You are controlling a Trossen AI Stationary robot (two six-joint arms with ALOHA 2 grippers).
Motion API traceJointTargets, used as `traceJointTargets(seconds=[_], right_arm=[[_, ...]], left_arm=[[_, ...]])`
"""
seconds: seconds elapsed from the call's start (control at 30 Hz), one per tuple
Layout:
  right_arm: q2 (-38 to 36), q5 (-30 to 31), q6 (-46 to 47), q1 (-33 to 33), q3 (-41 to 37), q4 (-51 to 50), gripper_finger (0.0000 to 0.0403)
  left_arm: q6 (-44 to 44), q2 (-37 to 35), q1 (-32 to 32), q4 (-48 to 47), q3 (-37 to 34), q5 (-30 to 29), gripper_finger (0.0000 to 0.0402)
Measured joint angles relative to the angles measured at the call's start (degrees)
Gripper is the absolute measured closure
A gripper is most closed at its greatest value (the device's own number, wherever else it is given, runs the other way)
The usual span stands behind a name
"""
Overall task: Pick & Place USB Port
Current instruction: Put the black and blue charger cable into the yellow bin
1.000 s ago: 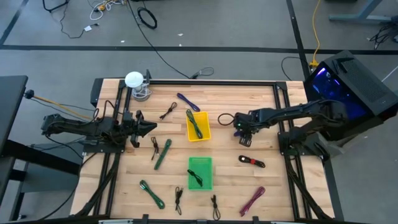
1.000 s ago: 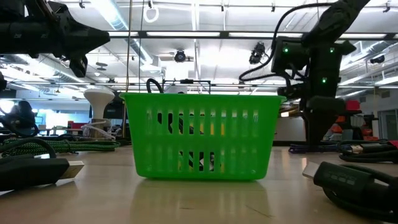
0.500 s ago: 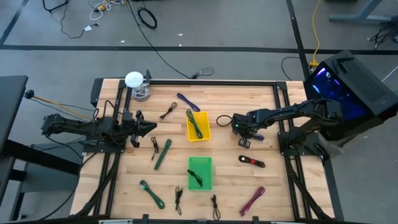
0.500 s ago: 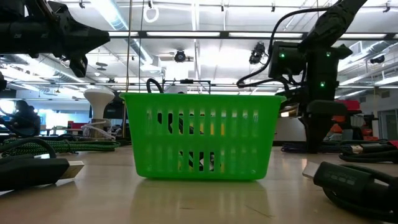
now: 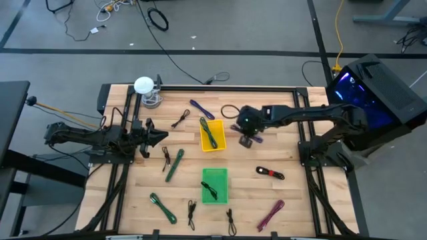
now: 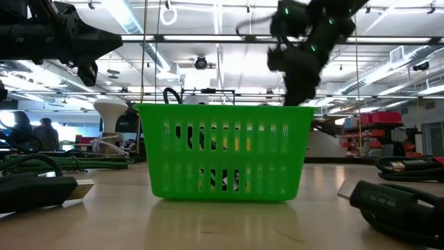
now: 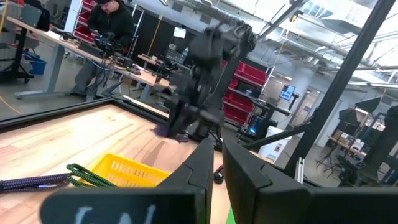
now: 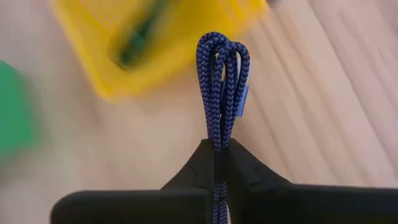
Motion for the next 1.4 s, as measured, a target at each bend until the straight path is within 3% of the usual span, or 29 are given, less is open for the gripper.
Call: traceJointTargets(seconds=[0.13,0.23,0.33,0.5,0.57,0.73,0.87,1.4], right_arm=[[0.0,-5.47,4.1,1.55,2.81,10.48,0.0394],[0.0,-6.32,8.73,2.93,2.84,21.03,0.0394],[0.0,-1.5,12.88,4.41,2.71,30.06,0.0397],[1.3,4.83,11.77,6.7,2.61,39.34,0.0399],[3.07,4.74,11.73,7.04,2.6,43.32,0.0399],[9.83,11.01,13.69,7.59,2.56,47.93,0.04],[13.41,11.83,16.12,6.97,2.5,51.98,0.04],[14.71,23.41,24.43,7.82,0.81,43.77,0.04]], left_arm=[[0.0,-0.02,-0.01,0.0,0.0,0.0,0.0362],[0.0,0.0,-0.01,0.01,0.0,-0.01,0.0362],[0.01,-0.01,-0.01,0.02,0.0,-0.02,0.0362],[0.0,-0.02,-0.01,0.02,0.02,0.0,0.0362],[0.04,-0.01,0.0,0.04,0.02,0.0,0.0362],[-0.02,-0.02,-0.01,0.23,0.02,0.0,0.0362],[-0.03,-0.02,-0.01,0.43,0.02,0.02,0.0362],[-0.03,-0.02,0.0,0.86,0.02,1.51,0.0362]])
